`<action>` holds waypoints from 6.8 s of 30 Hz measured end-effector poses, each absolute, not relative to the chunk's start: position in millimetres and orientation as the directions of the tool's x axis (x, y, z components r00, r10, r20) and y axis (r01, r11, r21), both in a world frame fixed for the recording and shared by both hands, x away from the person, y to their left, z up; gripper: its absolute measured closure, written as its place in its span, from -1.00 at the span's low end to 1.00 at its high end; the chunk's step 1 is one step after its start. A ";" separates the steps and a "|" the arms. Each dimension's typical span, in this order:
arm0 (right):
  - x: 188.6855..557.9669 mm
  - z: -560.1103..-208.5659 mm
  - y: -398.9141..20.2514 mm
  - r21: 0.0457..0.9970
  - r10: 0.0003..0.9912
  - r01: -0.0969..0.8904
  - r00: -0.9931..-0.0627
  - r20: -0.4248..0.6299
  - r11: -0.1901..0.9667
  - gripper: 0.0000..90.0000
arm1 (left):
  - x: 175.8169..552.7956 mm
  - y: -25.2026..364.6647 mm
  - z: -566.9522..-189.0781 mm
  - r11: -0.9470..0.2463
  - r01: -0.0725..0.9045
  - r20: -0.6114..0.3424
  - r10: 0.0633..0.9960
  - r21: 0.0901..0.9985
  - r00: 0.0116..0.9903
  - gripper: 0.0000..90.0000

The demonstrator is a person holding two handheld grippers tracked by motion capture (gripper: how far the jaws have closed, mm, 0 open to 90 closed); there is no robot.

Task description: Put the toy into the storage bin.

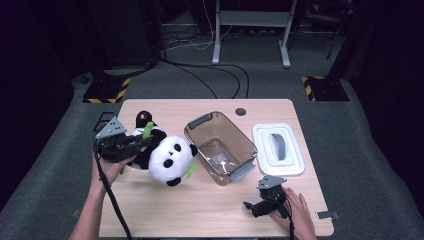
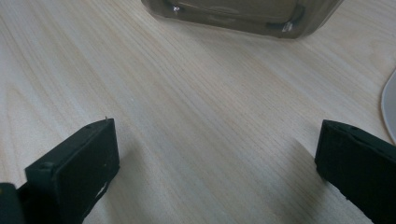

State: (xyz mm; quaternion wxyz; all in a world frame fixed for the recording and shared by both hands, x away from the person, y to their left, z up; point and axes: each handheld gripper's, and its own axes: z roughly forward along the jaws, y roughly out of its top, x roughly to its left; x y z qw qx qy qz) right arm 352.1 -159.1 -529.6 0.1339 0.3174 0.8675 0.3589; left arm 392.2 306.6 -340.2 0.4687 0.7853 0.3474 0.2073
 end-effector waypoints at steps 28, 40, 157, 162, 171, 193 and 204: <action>352.1 -529.6 -159.1 0.708 0.647 0.454 -0.763 -0.005 0.541 -1.00 | 421.7 254.7 -300.5 -0.328 0.268 0.012 0.653 0.906 0.757 0.70; 352.0 -529.6 -158.8 0.709 0.651 0.458 -0.759 -0.003 0.536 -1.00 | 438.6 229.6 -302.6 -0.339 0.264 -0.005 0.607 0.903 0.795 0.70; 352.2 -529.7 -158.8 0.710 0.651 0.457 -0.759 -0.004 0.537 -1.00 | 517.9 112.7 -382.5 -0.382 0.472 -0.142 0.639 0.795 0.756 0.12; 352.2 -529.7 -158.8 0.709 0.650 0.457 -0.760 -0.002 0.537 -1.00 | 524.4 109.0 -391.9 -0.396 0.529 -0.155 0.673 0.751 0.723 0.29; 352.1 -529.6 -158.8 0.709 0.650 0.458 -0.760 -0.002 0.536 -1.00 | 525.9 87.5 -399.6 -0.474 0.567 -0.069 0.724 0.674 0.687 0.44; 352.3 -529.6 -158.9 0.710 0.648 0.455 -0.761 -0.003 0.538 -1.00 | 495.4 90.4 -387.1 -0.511 0.549 -0.102 0.664 0.662 0.741 -0.24; 351.9 -529.6 -158.8 0.708 0.651 0.460 -0.759 0.000 0.536 -1.00 | 491.9 77.9 -399.9 -0.573 0.550 -0.022 0.680 0.608 0.733 0.04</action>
